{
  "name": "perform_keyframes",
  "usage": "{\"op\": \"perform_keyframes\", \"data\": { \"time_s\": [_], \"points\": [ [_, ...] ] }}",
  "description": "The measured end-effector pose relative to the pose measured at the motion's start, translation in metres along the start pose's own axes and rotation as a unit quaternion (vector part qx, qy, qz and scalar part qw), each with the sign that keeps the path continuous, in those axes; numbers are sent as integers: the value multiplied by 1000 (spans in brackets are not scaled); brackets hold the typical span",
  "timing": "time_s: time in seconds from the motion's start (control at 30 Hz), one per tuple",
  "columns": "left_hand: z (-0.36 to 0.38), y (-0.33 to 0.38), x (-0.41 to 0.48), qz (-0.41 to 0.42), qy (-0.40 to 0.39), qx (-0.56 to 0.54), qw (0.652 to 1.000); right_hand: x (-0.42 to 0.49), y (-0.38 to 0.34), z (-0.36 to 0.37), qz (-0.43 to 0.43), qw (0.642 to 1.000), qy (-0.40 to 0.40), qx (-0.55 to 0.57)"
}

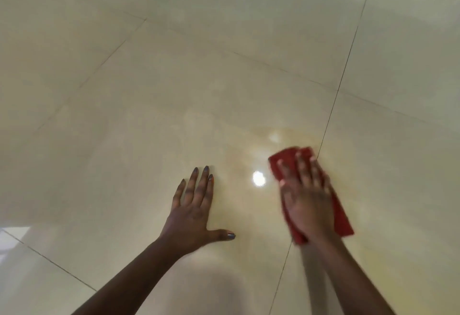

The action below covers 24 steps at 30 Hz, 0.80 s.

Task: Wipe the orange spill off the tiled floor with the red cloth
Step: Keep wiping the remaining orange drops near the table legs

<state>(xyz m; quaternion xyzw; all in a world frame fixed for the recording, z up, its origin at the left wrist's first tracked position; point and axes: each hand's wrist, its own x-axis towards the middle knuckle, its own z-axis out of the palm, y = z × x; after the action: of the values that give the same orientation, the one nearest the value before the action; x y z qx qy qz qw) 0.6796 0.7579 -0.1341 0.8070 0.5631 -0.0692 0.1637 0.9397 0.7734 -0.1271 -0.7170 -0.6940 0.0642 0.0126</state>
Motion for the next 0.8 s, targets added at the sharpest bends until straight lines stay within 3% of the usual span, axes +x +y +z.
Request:
{"op": "perform_keyframes", "data": {
  "time_s": [0.07, 0.13, 0.3, 0.47, 0.53, 0.67, 0.8],
  "points": [
    [0, 0, -1, -1, -3, -4, 1000, 49, 4, -7, 63, 998, -29, 6],
    [0, -1, -1, -2, -7, 1, 1000, 84, -21, -8, 73, 996, -43, 22],
    [-5, -1, 1, -5, -28, -5, 1000, 41, -86, 14, -107, 992, -57, 20],
    [-8, 1, 3, -2, -50, -7, 999, 40, -81, 10, -134, 989, -69, 10],
    [-9, 1, 8, -6, -57, -15, 998, 59, -68, 6, -85, 994, -67, 29],
    [-11, 8, 17, 29, -77, -4, 997, 75, 2, -4, 92, 994, -46, 37],
    [-12, 12, 15, 21, -92, 3, 996, -5, 58, -6, 275, 959, -11, 73]
  ]
}}
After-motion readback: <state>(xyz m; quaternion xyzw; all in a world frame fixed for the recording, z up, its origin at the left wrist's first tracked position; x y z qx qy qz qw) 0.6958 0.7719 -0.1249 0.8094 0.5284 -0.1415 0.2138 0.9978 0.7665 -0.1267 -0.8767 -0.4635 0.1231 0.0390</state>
